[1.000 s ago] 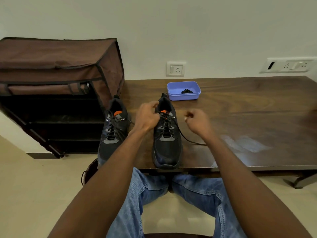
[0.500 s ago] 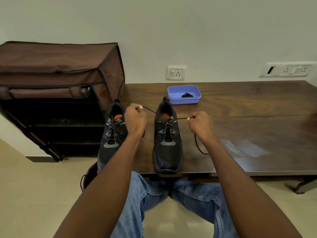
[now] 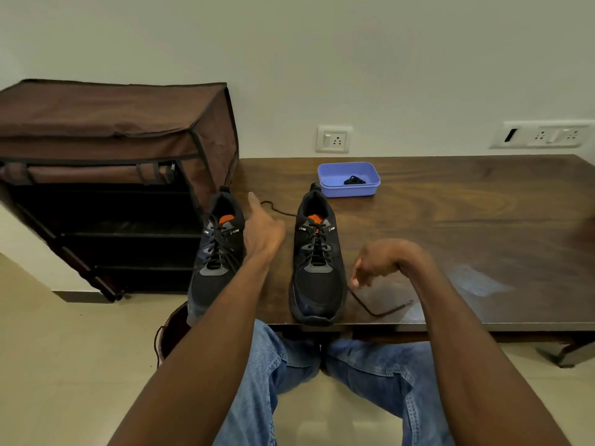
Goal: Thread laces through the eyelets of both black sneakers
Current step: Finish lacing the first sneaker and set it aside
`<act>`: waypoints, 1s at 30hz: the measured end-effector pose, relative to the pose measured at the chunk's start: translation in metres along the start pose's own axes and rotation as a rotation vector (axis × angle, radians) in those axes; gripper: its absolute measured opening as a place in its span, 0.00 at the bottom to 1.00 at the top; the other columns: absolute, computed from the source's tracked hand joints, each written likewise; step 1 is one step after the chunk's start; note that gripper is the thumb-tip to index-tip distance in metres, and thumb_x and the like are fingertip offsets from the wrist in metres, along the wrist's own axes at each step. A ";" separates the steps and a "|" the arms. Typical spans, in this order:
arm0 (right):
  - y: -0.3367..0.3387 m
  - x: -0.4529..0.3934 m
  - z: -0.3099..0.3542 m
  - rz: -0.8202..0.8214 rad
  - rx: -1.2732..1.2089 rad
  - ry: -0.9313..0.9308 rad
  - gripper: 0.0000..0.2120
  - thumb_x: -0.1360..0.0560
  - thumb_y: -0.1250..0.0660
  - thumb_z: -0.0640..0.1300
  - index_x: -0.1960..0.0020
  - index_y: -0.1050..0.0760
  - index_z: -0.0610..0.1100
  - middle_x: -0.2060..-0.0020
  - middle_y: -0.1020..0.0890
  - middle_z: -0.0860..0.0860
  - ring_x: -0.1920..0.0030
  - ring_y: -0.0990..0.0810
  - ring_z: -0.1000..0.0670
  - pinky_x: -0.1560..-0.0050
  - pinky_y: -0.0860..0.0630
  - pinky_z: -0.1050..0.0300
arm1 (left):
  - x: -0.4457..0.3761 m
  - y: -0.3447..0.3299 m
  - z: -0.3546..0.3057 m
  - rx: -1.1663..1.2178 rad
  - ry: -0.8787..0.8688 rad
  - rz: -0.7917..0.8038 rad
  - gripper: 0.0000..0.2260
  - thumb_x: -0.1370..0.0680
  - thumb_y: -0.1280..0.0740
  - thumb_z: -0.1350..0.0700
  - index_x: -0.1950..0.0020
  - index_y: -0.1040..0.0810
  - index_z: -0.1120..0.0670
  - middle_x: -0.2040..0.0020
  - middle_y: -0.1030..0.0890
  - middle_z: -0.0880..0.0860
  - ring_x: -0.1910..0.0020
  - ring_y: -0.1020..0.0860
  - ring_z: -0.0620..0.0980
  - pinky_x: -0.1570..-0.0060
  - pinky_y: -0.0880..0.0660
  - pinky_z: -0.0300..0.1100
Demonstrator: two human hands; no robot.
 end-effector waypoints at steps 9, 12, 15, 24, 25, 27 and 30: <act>0.054 -0.009 0.030 -0.849 -0.542 0.338 0.10 0.23 0.29 0.39 0.43 0.16 0.45 0.49 0.16 0.51 0.50 0.20 0.54 0.48 0.24 0.59 | 0.011 -0.039 -0.044 0.011 -0.503 0.193 0.10 0.21 0.35 0.66 0.49 0.15 0.57 0.57 0.21 0.45 0.59 0.23 0.40 0.59 0.26 0.27; 0.046 -0.020 0.046 -0.855 -0.401 0.392 0.13 0.24 0.30 0.38 0.39 0.17 0.45 0.47 0.19 0.48 0.48 0.22 0.50 0.45 0.24 0.53 | 0.011 -0.044 -0.043 0.036 -0.521 0.251 0.13 0.24 0.35 0.68 0.52 0.17 0.52 0.56 0.25 0.41 0.57 0.24 0.38 0.60 0.28 0.26; 0.042 -0.023 0.047 -0.935 -0.377 0.391 0.13 0.24 0.30 0.36 0.40 0.18 0.42 0.48 0.20 0.47 0.48 0.22 0.49 0.45 0.23 0.50 | 0.009 -0.047 -0.041 0.055 -0.514 0.276 0.17 0.26 0.35 0.70 0.58 0.21 0.46 0.55 0.25 0.43 0.55 0.24 0.36 0.56 0.28 0.29; 0.038 -0.024 0.040 -0.982 -0.466 0.239 0.06 0.21 0.36 0.36 0.55 0.24 0.45 0.54 0.22 0.49 0.54 0.24 0.51 0.55 0.29 0.57 | 0.005 -0.057 -0.038 -0.039 -0.537 0.286 0.06 0.23 0.28 0.59 0.47 0.16 0.53 0.49 0.23 0.49 0.49 0.24 0.42 0.49 0.26 0.33; 0.038 -0.024 0.038 -0.982 -0.482 0.216 0.06 0.21 0.37 0.37 0.54 0.24 0.44 0.55 0.22 0.49 0.54 0.24 0.50 0.55 0.29 0.56 | 0.006 -0.055 -0.039 -0.023 -0.536 0.280 0.04 0.23 0.28 0.59 0.49 0.16 0.53 0.52 0.23 0.46 0.52 0.24 0.39 0.52 0.27 0.29; 0.037 -0.023 0.033 -0.992 -0.544 0.195 0.06 0.21 0.38 0.37 0.54 0.25 0.43 0.57 0.21 0.49 0.56 0.24 0.49 0.57 0.28 0.53 | 0.009 -0.051 -0.040 0.046 -0.499 0.268 0.05 0.23 0.29 0.60 0.55 0.18 0.51 0.57 0.22 0.42 0.58 0.23 0.32 0.58 0.28 0.25; 0.035 -0.025 0.026 -0.979 -0.669 0.159 0.07 0.23 0.39 0.34 0.55 0.25 0.43 0.59 0.20 0.49 0.57 0.23 0.49 0.58 0.28 0.51 | 0.001 -0.051 -0.025 0.288 -0.274 0.294 0.06 0.22 0.31 0.62 0.56 0.18 0.51 0.59 0.18 0.47 0.63 0.21 0.35 0.62 0.26 0.30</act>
Point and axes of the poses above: each hand's wrist, its own x-axis away from the middle knuckle, its own y-axis out of the back of the hand, z = x × y, the point moved 8 cm from there along -x, towards the middle knuckle
